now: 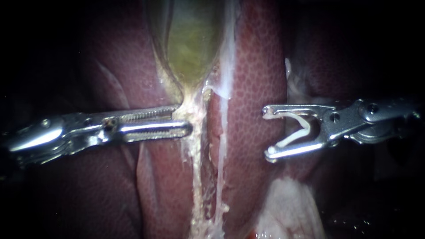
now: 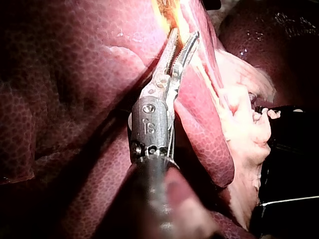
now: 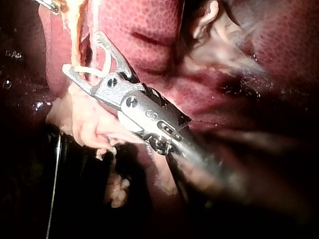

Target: Grabbing gallbladder

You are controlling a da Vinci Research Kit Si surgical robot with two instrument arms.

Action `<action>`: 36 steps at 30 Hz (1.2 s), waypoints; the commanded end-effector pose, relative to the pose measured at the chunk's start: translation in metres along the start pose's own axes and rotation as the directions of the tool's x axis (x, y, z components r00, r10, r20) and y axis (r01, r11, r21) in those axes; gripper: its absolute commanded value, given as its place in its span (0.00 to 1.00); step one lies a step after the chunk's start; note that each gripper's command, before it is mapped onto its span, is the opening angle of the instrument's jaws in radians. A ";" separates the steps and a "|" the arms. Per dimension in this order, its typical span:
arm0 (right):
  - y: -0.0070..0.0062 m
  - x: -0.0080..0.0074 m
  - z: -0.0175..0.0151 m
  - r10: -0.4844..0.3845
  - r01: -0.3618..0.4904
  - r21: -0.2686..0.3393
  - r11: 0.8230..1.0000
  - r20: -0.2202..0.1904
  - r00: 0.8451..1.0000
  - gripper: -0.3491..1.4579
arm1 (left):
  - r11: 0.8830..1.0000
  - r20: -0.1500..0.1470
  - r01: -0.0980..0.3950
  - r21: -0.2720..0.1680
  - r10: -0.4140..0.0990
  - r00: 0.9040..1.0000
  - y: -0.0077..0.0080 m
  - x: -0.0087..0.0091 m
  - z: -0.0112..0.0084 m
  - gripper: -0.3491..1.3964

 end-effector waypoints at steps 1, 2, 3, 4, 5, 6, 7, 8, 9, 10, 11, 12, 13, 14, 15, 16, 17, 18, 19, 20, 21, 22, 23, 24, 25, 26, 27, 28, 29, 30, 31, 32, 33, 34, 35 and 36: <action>0.0000 0.0000 0.0000 0.000 0.000 0.000 1.000 0.000 1.000 0.52 | 1.000 -0.012 -0.001 -0.002 0.001 1.000 0.0000 -0.0001 -0.0002 0.00; 0.0000 0.0000 0.0000 0.000 0.000 0.000 1.000 0.000 1.000 0.52 | 1.000 -0.027 -0.003 -0.003 0.003 1.000 0.0000 -0.0001 -0.0002 0.00; 0.0000 0.0000 0.0000 0.000 0.000 0.000 1.000 0.000 1.000 0.52 | 1.000 -0.038 -0.003 -0.005 0.003 0.999 0.0000 -0.0001 -0.0003 0.00; 0.0000 0.0000 0.0000 0.000 0.000 0.000 1.000 0.000 1.000 0.52 | 1.000 -0.047 -0.004 -0.007 0.004 0.999 0.0000 -0.0001 -0.0004 0.00; 0.0000 0.0000 0.0000 0.000 0.000 0.000 1.000 0.000 1.000 0.52 | 1.000 -0.050 -0.004 -0.007 0.004 0.999 0.0000 -0.0001 -0.0004 0.00; 0.0000 0.0000 0.0000 0.000 0.000 0.000 1.000 0.000 1.000 0.52 | 1.000 -0.050 -0.004 -0.007 0.004 0.999 0.0000 -0.0001 -0.0004 0.00; 0.0000 0.0000 0.0000 0.000 0.000 0.000 1.000 0.000 1.000 0.52 | 1.000 -0.050 -0.004 -0.008 0.004 0.999 -0.0001 -0.0002 -0.0004 0.00; 0.0000 0.0000 0.0000 0.000 0.000 0.000 1.000 0.000 1.000 0.52 | 1.000 -0.050 -0.004 -0.008 0.003 0.999 -0.0001 -0.0002 -0.0005 0.00; 0.0000 0.0000 0.0000 0.000 0.000 0.000 1.000 0.000 1.000 0.52 | 1.000 -0.050 -0.004 -0.008 0.003 0.999 -0.0002 -0.0003 -0.0005 0.00; 0.0000 0.0000 0.0000 0.000 0.000 0.000 1.000 0.000 1.000 0.52 | 1.000 -0.050 -0.003 -0.008 0.003 0.999 -0.0002 -0.0004 -0.0005 0.00; 0.0000 0.0000 0.0000 0.000 0.000 0.000 1.000 0.000 1.000 0.52 | 1.000 -0.050 -0.003 -0.008 0.002 0.999 -0.0003 -0.0004 -0.0005 0.00; 0.0000 0.0000 0.0000 0.000 0.000 0.000 1.000 0.000 1.000 0.52 | 1.000 -0.050 -0.002 -0.008 0.002 0.999 -0.0003 -0.0005 -0.0006 0.00; 0.0000 0.0000 0.0000 0.000 0.000 0.000 1.000 0.000 1.000 0.52 | 1.000 -0.050 -0.002 -0.008 0.001 0.999 -0.0003 -0.0006 -0.0006 0.00; 0.0000 0.0000 0.0000 0.000 0.000 0.000 1.000 0.000 1.000 0.52 | 1.000 -0.050 -0.001 -0.008 0.001 0.999 -0.0003 -0.0007 -0.0007 0.00; 0.0000 0.0000 0.0000 0.000 0.000 0.000 1.000 0.000 1.000 0.52 | 1.000 -0.051 -0.001 -0.007 0.001 0.999 -0.0003 -0.0007 -0.0007 0.00; 0.0000 0.0000 0.0000 0.000 0.000 0.000 1.000 0.000 1.000 0.52 | 1.000 -0.051 -0.001 -0.007 0.001 0.999 -0.0003 -0.0008 -0.0008 0.00; 0.0000 0.0000 0.0000 0.000 0.000 0.000 1.000 0.000 1.000 0.52 | 1.000 -0.051 -0.001 -0.007 0.000 0.999 -0.0004 -0.0008 -0.0009 0.00; 0.0000 0.0000 0.0000 0.000 0.000 0.000 1.000 0.000 1.000 0.52 | 1.000 -0.051 0.000 -0.006 0.000 0.999 -0.0004 -0.0009 -0.0010 0.00; 0.0000 0.0000 0.0000 0.000 0.000 0.000 1.000 0.000 1.000 0.52 | 1.000 -0.051 0.001 -0.005 -0.001 0.999 -0.0004 -0.0011 -0.0011 0.00; 0.0000 0.0000 0.0000 0.000 0.000 0.000 1.000 0.000 1.000 0.52 | 1.000 -0.052 0.002 -0.003 -0.003 0.999 -0.0003 -0.0014 -0.0014 0.00; 0.0000 0.0000 0.0000 0.000 0.000 0.000 1.000 0.000 1.000 0.52 | 1.000 -0.053 0.004 -0.002 -0.004 0.999 -0.0002 -0.0017 -0.0017 0.00; 0.0000 0.0000 0.0000 0.000 0.000 0.000 1.000 0.000 1.000 0.52 | 1.000 -0.054 0.007 0.000 -0.007 0.999 -0.0001 -0.0022 -0.0021 0.00; 0.0000 0.0000 0.0000 0.000 0.000 0.000 1.000 0.000 1.000 0.52 | 1.000 -0.054 0.016 0.002 -0.016 0.998 0.0000 -0.0026 -0.0025 0.00; 0.0000 0.0000 0.0000 0.000 0.000 0.000 1.000 0.000 1.000 0.52 | 1.000 -0.055 0.013 0.005 -0.012 0.998 0.0002 -0.0031 -0.0029 0.00; 0.0000 0.0000 0.0000 0.000 0.000 0.000 1.000 0.000 1.000 0.52 | 1.000 -0.056 0.010 0.005 -0.010 0.998 0.0004 -0.0037 -0.0034 0.00; 0.0000 0.0000 0.0000 0.000 0.000 0.000 1.000 0.000 1.000 0.52 | 1.000 -0.057 0.012 0.004 -0.012 0.998 0.0005 -0.0041 -0.0039 0.00; 0.0000 0.0000 0.0000 0.000 0.000 0.000 1.000 0.000 1.000 0.52 | 1.000 -0.060 0.009 0.001 -0.009 0.998 0.0007 -0.0045 -0.0043 0.00; 0.0000 0.0000 0.0000 0.000 0.000 0.000 1.000 0.000 1.000 0.52 | 1.000 -0.057 0.011 -0.004 -0.011 0.998 0.0009 -0.0049 -0.0048 0.00; 0.0000 0.0000 0.0000 0.000 0.000 0.000 1.000 0.000 1.000 0.52 | 1.000 -0.052 0.009 -0.007 -0.009 0.999 0.0011 -0.0053 -0.0053 0.00; 0.0000 0.0000 0.0000 0.000 0.000 0.000 1.000 0.000 1.000 0.52 | 1.000 -0.047 0.011 -0.009 -0.012 0.999 0.0012 -0.0057 -0.0057 0.00; 0.0000 0.0000 0.0000 0.000 0.000 0.000 1.000 0.000 1.000 0.52 | 1.000 -0.041 0.008 -0.008 -0.008 0.999 0.0013 -0.0060 -0.0060 0.00; 0.0000 0.0000 0.0000 0.000 0.000 0.000 1.000 0.000 1.000 0.52 | 1.000 -0.039 0.011 -0.010 -0.012 0.999 0.0014 -0.0064 -0.0065 0.00; 0.0000 0.0000 0.0000 0.000 0.000 0.000 1.000 0.000 1.000 0.52 | 1.000 -0.037 0.008 -0.013 -0.009 0.999 0.0015 -0.0068 -0.0068 0.00; 0.0000 0.0000 0.0000 0.000 0.000 0.000 1.000 0.000 1.000 0.52 | 1.000 -0.031 0.005 -0.013 -0.006 0.999 0.0015 -0.0071 -0.0071 0.00; 0.0000 0.0000 0.0000 0.000 0.000 0.000 1.000 0.000 1.000 0.52 | 1.000 -0.026 0.003 -0.017 -0.004 1.000 0.0016 -0.0076 -0.0075 0.00; 0.0000 0.0000 0.0000 0.000 0.000 0.000 1.000 0.000 1.000 0.52 | 1.000 -0.021 0.001 -0.018 -0.002 1.000 0.0016 -0.0081 -0.0079 0.00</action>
